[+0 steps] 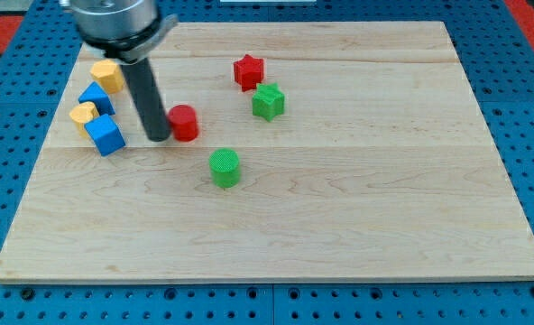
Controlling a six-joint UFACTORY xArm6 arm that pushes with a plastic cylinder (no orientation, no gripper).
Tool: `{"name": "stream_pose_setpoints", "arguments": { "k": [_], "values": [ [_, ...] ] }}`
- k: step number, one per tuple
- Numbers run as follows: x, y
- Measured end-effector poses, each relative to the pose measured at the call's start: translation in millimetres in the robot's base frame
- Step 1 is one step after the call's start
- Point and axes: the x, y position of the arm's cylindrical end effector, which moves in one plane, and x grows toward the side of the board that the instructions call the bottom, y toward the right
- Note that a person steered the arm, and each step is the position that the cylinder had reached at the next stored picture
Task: Slide red star along with green star a dit down
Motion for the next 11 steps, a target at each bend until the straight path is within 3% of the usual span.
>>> {"name": "stream_pose_setpoints", "arguments": {
  "k": [1, 3, 4, 5, 7, 8, 11],
  "values": [
    [-4.4, 38.8],
    [-26.7, 59.3],
    [-37.0, 62.7],
    [-36.3, 23.4],
    [-119.2, 29.9],
    [-141.1, 89.2],
    [-105.1, 112.9]
  ]
}}
